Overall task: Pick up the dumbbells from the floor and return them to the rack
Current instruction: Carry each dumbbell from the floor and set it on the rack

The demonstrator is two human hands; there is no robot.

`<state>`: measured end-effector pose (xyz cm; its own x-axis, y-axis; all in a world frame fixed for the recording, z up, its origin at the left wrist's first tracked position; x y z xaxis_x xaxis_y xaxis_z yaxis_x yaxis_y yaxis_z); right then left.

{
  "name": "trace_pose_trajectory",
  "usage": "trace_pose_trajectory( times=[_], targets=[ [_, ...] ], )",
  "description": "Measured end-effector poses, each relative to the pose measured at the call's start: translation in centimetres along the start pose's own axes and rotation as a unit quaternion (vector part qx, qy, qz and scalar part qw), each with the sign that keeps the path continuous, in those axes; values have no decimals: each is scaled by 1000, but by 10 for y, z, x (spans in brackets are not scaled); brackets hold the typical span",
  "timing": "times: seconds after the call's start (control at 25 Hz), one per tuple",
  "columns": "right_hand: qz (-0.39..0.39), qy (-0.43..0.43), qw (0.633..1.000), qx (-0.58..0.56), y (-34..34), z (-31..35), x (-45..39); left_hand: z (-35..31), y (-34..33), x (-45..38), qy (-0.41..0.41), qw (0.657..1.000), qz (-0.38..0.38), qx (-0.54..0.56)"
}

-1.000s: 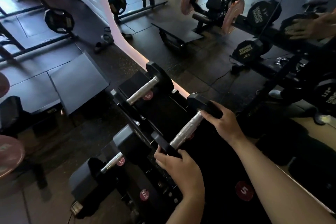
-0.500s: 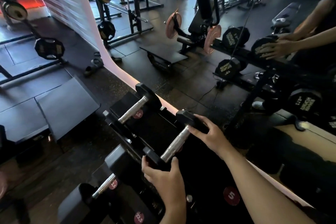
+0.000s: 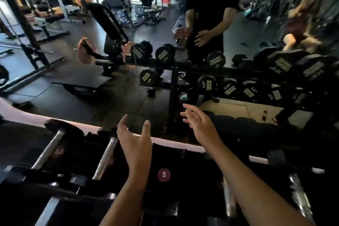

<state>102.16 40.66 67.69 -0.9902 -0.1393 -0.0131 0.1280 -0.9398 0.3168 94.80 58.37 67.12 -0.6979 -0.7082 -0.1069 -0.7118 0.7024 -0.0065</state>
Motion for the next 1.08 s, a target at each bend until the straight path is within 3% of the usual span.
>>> trace_pose_trajectory(
  times=[0.12, 0.24, 0.4, 0.6, 0.88, 1.08],
  targets=[
    [-84, -2, 996, -1, 80, 6, 47, -25, -39, 39, 13, 989, 149, 8],
    [-187, -13, 982, -10, 170, 4, 123, -63, -76, 103, -6, 944, 331, 3],
    [-275, -46, 960, 26, 274, -15, 260, -109, -119, 218, -50, 852, 520, -19],
    [-385, -115, 912, 87, 391, -38, 477, -155, -160, 421, -105, 690, 713, -61],
    [-522, -198, 815, 157, 468, -52, 750, -196, -181, 702, -166, 483, 859, -36],
    [-579, -250, 754, 184, 490, -69, 872, -202, -178, 837, -203, 376, 904, -24]
  ],
)
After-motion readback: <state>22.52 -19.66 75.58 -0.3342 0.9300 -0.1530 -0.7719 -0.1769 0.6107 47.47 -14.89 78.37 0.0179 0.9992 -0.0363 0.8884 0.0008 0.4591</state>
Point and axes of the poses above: each hand's wrist, its own x-axis away from the middle knuckle, its own y-axis out of the back of the hand, z = x × y, the point moved 1 cm from there along -x, towards the middle knuckle, and after that the axes turned 4 degrees about x, right-handed, at the moved point
